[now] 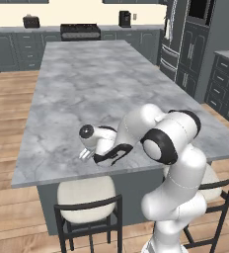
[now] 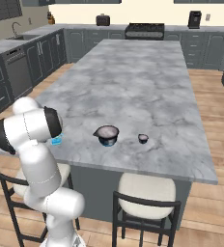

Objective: Stack the yogurt containers by placing the smaller containers on top of the larger containers.

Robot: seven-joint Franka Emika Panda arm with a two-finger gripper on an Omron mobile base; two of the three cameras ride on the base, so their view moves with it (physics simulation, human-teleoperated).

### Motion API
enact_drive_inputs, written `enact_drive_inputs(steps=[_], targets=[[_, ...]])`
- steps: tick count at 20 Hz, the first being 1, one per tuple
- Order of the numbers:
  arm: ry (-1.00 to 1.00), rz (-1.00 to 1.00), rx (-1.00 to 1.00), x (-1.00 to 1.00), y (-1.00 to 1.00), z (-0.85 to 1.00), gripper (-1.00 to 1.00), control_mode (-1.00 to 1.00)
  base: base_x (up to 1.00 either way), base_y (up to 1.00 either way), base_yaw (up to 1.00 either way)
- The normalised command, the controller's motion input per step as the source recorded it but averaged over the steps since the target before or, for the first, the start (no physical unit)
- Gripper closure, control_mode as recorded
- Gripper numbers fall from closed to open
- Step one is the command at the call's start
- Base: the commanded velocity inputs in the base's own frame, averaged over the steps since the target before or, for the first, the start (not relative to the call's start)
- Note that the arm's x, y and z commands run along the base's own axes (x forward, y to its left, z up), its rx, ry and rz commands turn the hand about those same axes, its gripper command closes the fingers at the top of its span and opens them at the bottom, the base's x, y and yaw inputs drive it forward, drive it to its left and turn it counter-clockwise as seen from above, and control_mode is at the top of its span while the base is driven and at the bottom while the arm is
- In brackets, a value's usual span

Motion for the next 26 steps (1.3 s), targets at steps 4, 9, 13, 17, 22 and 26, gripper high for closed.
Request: enact_drive_inputs(steps=[4, 9, 13, 17, 22, 26], targets=[[0.0, 0.0, 0.0, 0.01, 0.0, -0.03, 1.0, -1.0, 0.0, 0.0, 0.0], [0.0, 0.0, 0.0, -0.01, 0.0, 0.0, 1.0, -1.0, 0.0, 0.0, 0.0], [-0.09, 0.0, 0.0, -0.1, 0.0, 0.0, 1.0, -1.0, 0.0, 0.0, 0.0], [-0.11, 0.0, 0.0, -0.13, 0.0, 0.0, 1.0, -1.0, 0.0, 0.0, 0.0], [-0.07, 0.0, 0.0, -0.17, -0.01, 0.12, 1.0, -1.0, 0.0, 0.0, 0.0], [-0.15, 0.0, 0.0, -0.21, -0.09, 0.41, 1.0, -1.0, 0.0, 0.0, 0.0]])
